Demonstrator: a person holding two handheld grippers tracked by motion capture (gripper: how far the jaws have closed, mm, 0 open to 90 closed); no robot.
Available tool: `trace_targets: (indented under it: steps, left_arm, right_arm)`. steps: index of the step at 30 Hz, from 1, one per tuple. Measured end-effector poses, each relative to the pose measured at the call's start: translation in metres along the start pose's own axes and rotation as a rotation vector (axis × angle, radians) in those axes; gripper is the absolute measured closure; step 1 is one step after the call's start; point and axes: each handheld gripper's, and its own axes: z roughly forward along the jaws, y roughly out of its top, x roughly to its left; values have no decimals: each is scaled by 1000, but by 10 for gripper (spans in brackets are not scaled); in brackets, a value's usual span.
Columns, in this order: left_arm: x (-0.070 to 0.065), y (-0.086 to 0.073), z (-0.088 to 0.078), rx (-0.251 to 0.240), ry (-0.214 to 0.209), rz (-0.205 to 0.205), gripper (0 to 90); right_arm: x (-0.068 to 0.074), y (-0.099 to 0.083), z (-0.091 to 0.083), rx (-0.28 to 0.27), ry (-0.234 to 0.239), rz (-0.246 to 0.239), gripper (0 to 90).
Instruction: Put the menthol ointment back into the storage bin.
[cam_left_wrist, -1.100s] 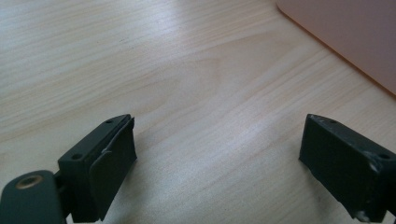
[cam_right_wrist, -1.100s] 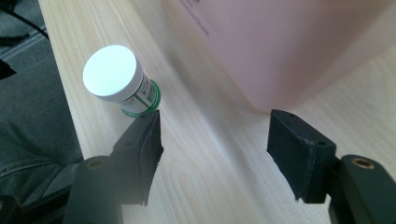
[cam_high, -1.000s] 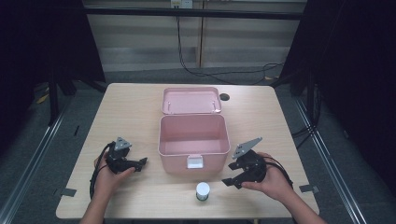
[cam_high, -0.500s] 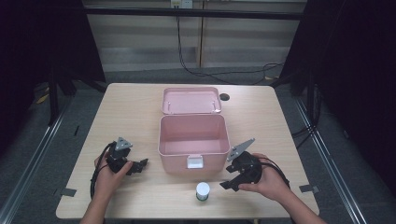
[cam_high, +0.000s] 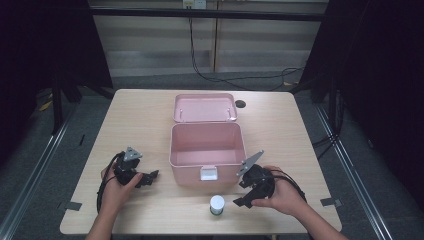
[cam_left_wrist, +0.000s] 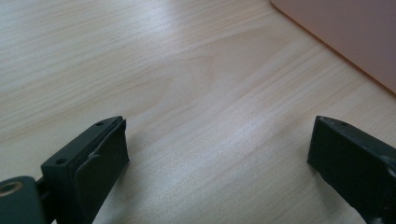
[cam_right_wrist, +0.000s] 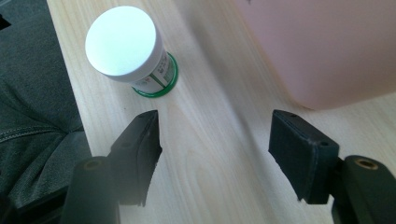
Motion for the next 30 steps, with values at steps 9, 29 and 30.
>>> trace_targets:
  steps: [9, 29, 30]
  left_arm:
    - [0, 0, 0, 0, 0, 0, 43]
    - [0, 0, 0, -1, -1, -1, 42]
    - [0, 0, 0, -1, -1, -2, 42]
  right_arm:
    - [5, 8, 6, 22, 4, -18, 335]
    - [16, 20, 15, 48, 22, -57, 345]
    - [16, 20, 15, 51, 25, -60, 345]
